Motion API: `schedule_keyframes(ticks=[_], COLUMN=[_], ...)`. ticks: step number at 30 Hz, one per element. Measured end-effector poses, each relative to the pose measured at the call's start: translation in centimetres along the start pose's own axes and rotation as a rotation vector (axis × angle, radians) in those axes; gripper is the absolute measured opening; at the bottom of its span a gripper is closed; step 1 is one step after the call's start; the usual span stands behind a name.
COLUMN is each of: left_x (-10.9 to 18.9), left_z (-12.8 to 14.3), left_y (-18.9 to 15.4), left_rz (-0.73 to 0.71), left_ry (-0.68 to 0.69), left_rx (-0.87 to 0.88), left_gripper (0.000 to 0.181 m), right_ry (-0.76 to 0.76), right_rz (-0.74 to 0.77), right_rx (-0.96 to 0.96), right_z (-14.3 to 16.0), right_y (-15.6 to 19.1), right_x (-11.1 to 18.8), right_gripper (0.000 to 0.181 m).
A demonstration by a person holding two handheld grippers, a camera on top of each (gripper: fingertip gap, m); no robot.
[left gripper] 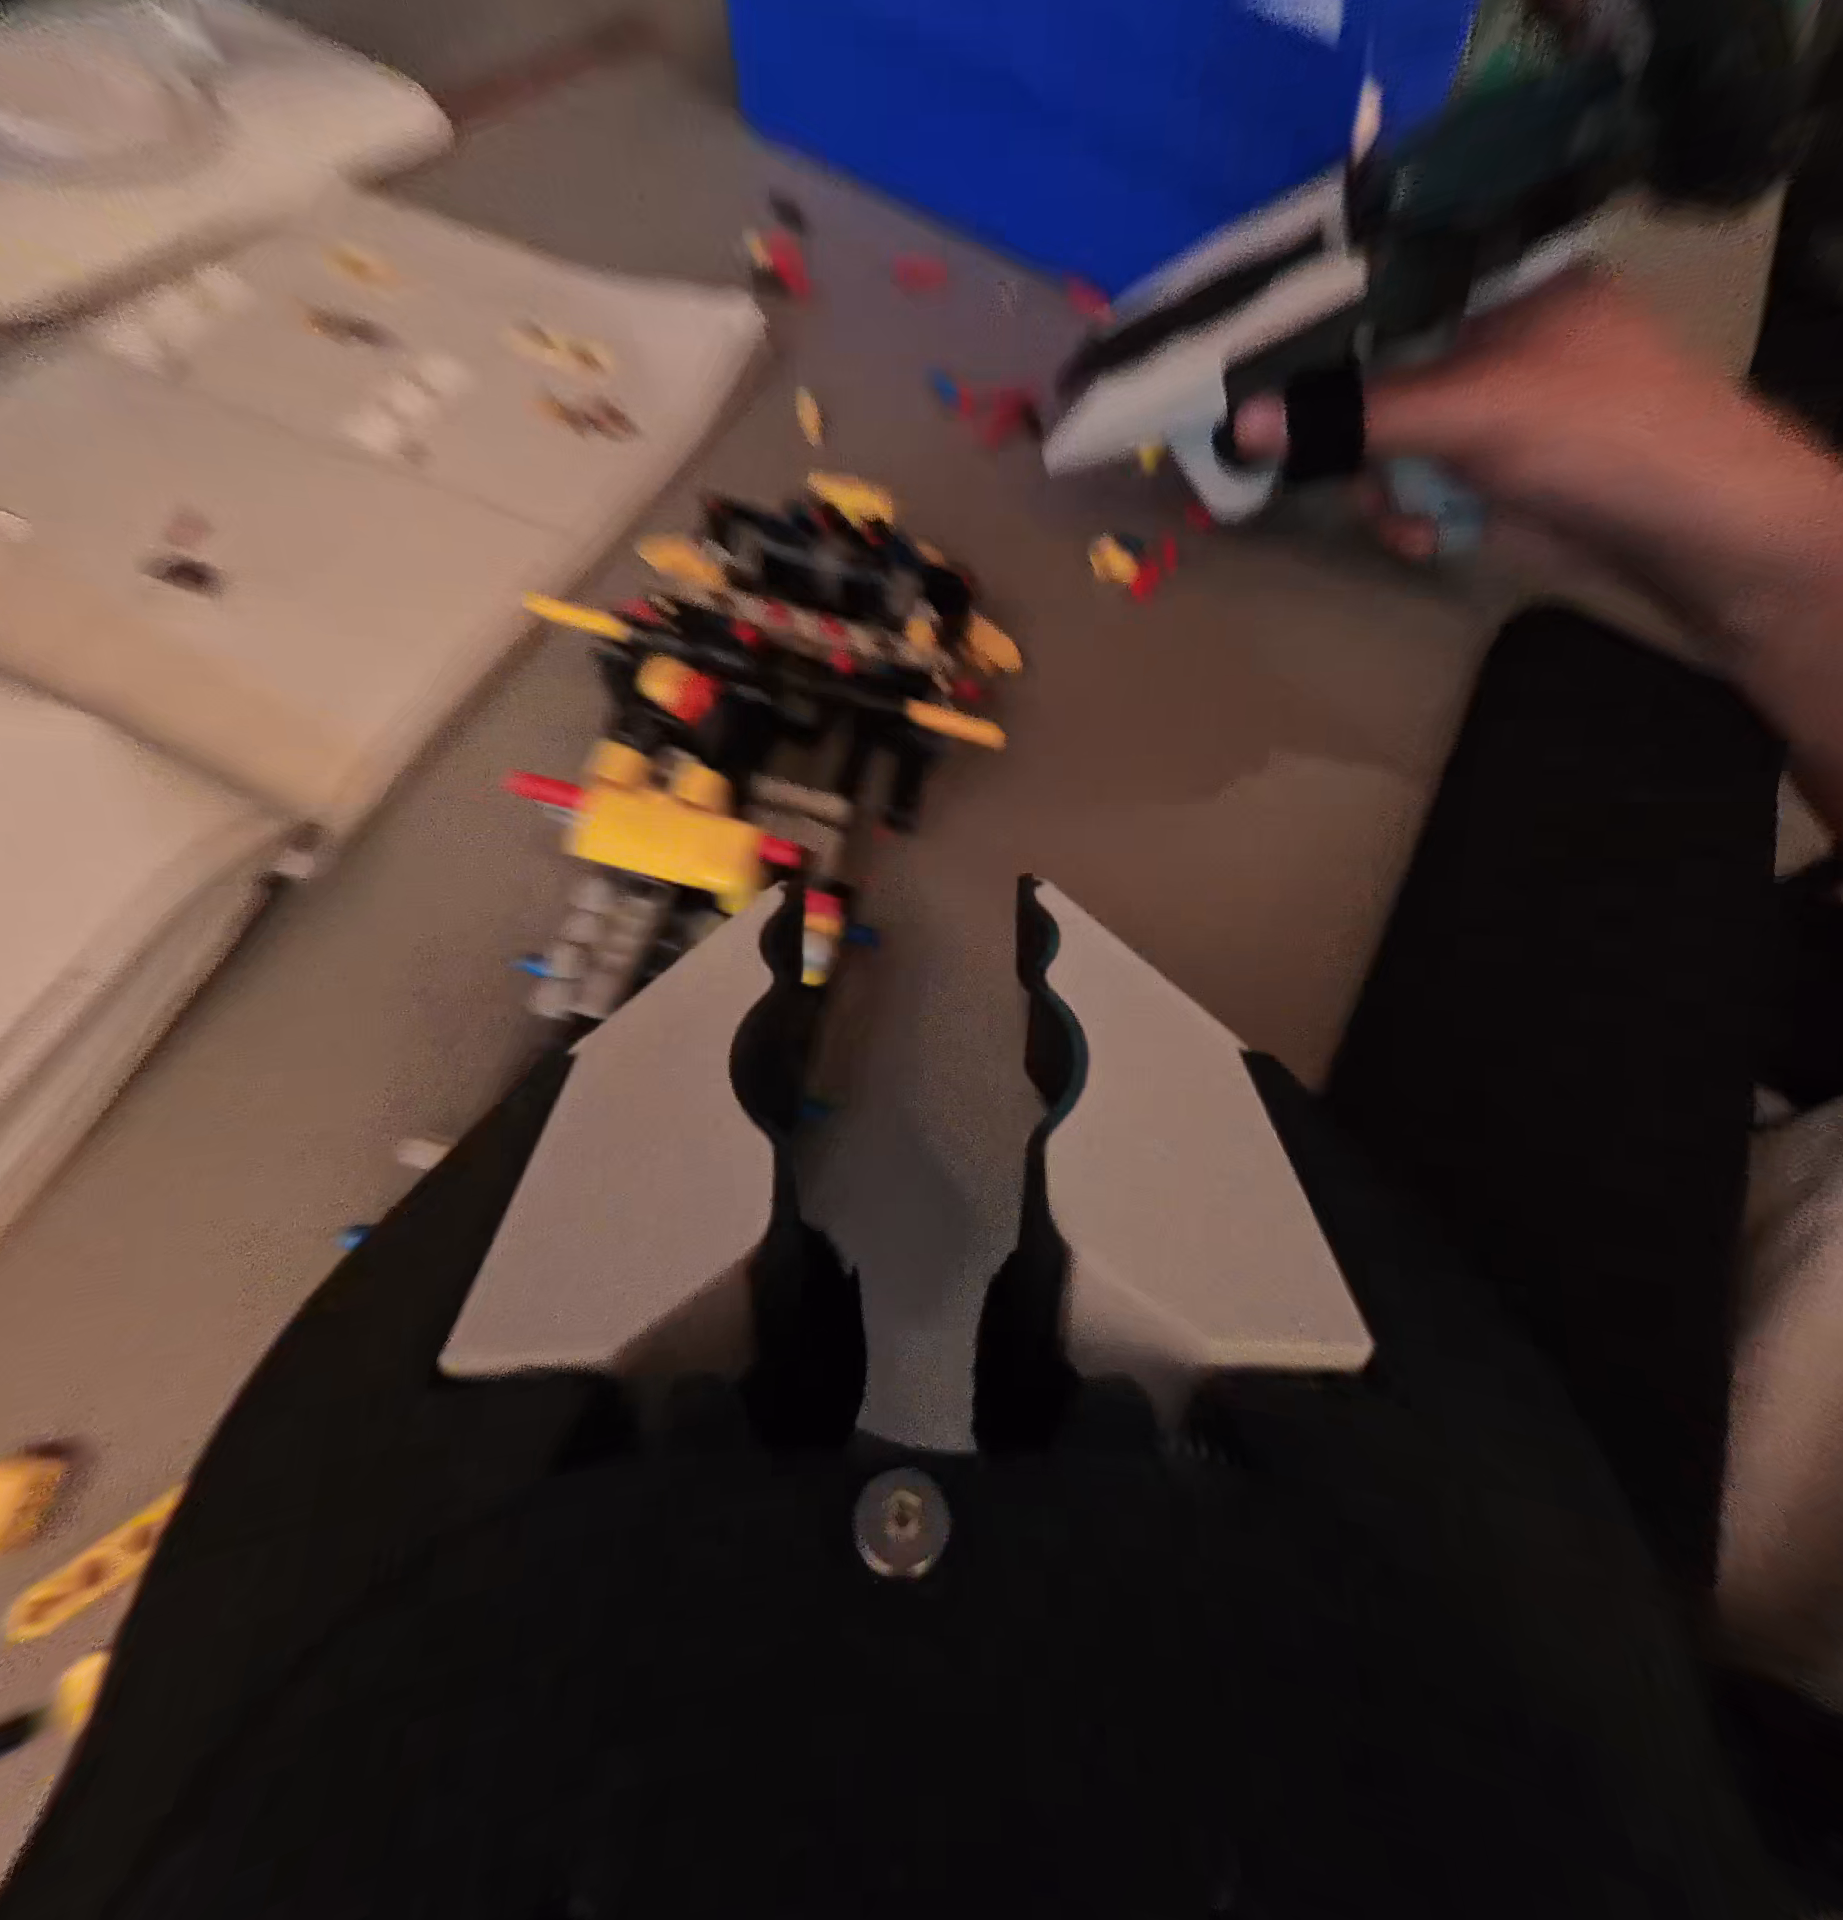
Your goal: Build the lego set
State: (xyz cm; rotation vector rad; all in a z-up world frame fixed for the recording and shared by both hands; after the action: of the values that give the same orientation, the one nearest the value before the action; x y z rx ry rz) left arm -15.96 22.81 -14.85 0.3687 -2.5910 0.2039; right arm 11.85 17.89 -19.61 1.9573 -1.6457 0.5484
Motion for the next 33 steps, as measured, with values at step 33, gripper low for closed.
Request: schedule_keyframes(ticks=[33], left_x=[3.1], left_z=[-0.2], left_y=[7.5], left_rz=[-0.099], left_ry=[-0.276], left_rx=[0.15], left_gripper=[0.039], right_ry=[-0.084], right_rz=[-0.411], right_rx=[0.401], right_z=[-2.7], right_y=[9.8], right_x=[0.2], right_gripper=[0.003])
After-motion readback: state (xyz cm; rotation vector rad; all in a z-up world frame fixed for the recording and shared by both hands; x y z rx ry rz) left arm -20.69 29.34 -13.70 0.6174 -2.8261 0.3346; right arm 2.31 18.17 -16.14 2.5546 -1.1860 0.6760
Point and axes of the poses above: each gripper's, where its closed fingertips meet, x back along the fingers, z out of its underside, y = z × x across the jaws, the point moved 5 cm from there along x, back along the fingers, and after that the axes turned 8 degrees about -z, right-handed, at the moved point
